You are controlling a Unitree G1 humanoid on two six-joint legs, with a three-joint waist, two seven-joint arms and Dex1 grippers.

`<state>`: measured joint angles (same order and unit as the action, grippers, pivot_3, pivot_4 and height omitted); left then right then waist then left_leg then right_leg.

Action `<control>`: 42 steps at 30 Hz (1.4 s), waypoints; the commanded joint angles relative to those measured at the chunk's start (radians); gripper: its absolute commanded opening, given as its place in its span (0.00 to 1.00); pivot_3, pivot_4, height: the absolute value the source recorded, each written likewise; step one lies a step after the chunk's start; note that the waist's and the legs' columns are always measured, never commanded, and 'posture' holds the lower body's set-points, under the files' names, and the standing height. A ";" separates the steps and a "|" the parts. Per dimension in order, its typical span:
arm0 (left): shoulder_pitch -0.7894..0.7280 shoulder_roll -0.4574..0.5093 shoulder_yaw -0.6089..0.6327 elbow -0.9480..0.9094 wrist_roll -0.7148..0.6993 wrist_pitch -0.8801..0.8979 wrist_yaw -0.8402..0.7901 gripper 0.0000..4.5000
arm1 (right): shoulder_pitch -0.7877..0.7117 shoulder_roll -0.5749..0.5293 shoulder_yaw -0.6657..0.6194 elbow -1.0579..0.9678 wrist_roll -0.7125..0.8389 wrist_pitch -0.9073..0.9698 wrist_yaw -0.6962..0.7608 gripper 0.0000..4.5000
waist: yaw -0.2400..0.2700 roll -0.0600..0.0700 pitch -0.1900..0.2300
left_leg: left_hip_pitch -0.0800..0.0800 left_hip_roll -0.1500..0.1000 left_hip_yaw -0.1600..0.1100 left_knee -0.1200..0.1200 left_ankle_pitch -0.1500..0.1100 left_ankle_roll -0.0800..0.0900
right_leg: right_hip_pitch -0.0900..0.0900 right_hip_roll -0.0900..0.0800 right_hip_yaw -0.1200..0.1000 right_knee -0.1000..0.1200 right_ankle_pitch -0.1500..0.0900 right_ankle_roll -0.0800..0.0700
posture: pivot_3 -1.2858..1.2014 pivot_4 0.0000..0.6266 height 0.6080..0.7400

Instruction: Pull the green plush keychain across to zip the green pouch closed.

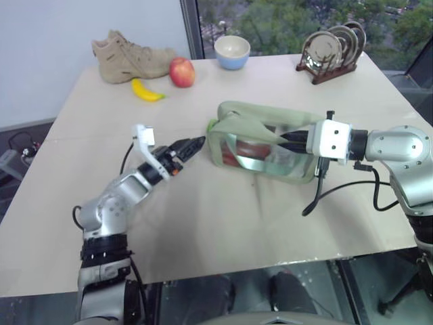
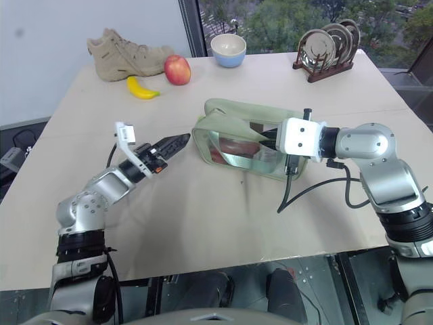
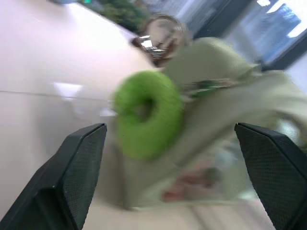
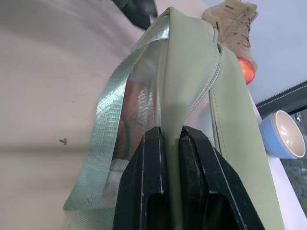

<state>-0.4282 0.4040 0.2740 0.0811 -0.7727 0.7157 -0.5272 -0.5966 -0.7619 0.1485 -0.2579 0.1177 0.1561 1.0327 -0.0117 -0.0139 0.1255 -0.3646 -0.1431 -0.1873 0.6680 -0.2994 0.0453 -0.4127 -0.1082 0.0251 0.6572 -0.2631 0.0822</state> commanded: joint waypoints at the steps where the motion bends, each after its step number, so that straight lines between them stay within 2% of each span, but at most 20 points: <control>1: -0.034 -0.018 -0.013 0.017 0.043 -0.022 0.036 1.00 | -0.010 -0.006 -0.025 -0.035 0.002 -0.004 -0.011 0.01 | -0.002 0.000 0.000 | 0.000 0.000 0.000 0.000 0.000 0.000 | 0.000 0.000 0.000 0.000 0.000 0.000 | 0.52 0.24 1.00; 5: -0.058 -0.037 -0.018 0.048 0.063 0.010 0.074 1.00 | -0.008 -0.007 -0.026 -0.033 0.002 -0.008 -0.011 0.01 | -0.002 0.000 0.000 | 0.000 0.000 0.000 0.000 0.000 0.000 | 0.000 0.000 0.000 0.000 0.000 0.000 | 0.52 0.24 1.00; 14: -0.094 -0.098 0.022 0.049 -0.024 0.135 0.080 1.00 | -0.002 -0.004 -0.024 -0.029 -0.001 -0.013 -0.012 0.01 | -0.001 -0.001 0.000 | 0.000 0.000 0.000 0.000 0.000 0.000 | 0.000 0.000 0.000 0.000 0.000 0.000 | 0.52 0.24 1.00; 15: -0.102 -0.110 0.034 0.051 -0.039 0.147 0.084 0.88 | 0.000 -0.003 -0.024 -0.029 -0.001 -0.014 -0.013 0.00 | -0.001 -0.001 0.000 | 0.000 0.000 0.000 0.000 0.000 0.000 | 0.000 0.000 0.000 0.000 0.000 0.000 | 0.52 0.24 1.00; 17: -0.116 -0.131 0.058 0.055 -0.070 0.175 0.093 0.76 | 0.005 -0.002 -0.024 -0.028 -0.002 -0.018 -0.013 0.00 | -0.001 -0.001 0.000 | -0.001 0.000 0.000 0.001 0.000 0.000 | 0.000 0.000 0.000 0.000 0.000 0.000 | 0.52 0.24 1.00; 18: -0.125 -0.144 0.080 0.058 -0.098 0.200 0.108 0.64 | 0.007 -0.002 -0.024 -0.028 -0.003 -0.020 -0.013 0.00 | -0.001 -0.001 0.000 | -0.001 0.000 0.000 0.001 0.000 0.000 | 0.000 0.000 0.000 0.000 0.000 0.000 | 0.52 0.24 1.00; 21: -0.141 -0.162 0.131 0.065 -0.161 0.271 0.146 0.64 | 0.011 0.001 -0.023 -0.028 -0.004 -0.024 -0.014 0.00 | -0.002 -0.001 0.000 | -0.001 0.000 0.000 0.001 0.000 0.000 | 0.000 0.000 0.000 0.000 0.000 0.000 | 0.52 0.24 1.00; 31: -0.144 -0.170 0.186 0.103 -0.197 0.293 0.173 0.64 | 0.012 0.005 -0.020 -0.027 -0.006 -0.028 -0.018 0.00 | -0.003 -0.001 0.000 | 0.000 0.000 0.000 0.001 0.000 0.000 | 0.000 0.000 0.000 0.001 0.000 0.000 | 0.52 0.24 1.00; 37: -0.168 -0.223 0.226 0.147 -0.248 0.303 0.231 0.64 | 0.013 0.006 -0.019 -0.028 -0.006 -0.029 -0.017 0.00 | -0.002 -0.002 0.000 | 0.000 0.000 0.000 0.001 0.000 0.000 | 0.000 0.000 0.000 0.001 0.000 0.000 | 0.52 0.24 1.00; 42: -0.179 -0.279 0.221 0.160 -0.235 0.261 0.257 0.64 | 0.018 0.007 -0.019 -0.033 -0.003 -0.027 -0.016 0.00 | -0.001 -0.002 0.000 | 0.000 0.000 0.000 0.001 0.000 0.000 | 0.000 0.000 0.000 0.001 0.000 0.000 | 0.52 0.24 1.00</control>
<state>-0.5864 0.1406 0.5007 0.2510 -0.9864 0.9920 -0.2747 -0.5777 -0.7590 0.1420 -0.2587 0.1035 0.1422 1.0192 -0.0132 -0.0163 0.1250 -0.3651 -0.1433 -0.1872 0.6694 -0.2994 0.0452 -0.4130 -0.1086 0.0254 0.6581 -0.2631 0.0823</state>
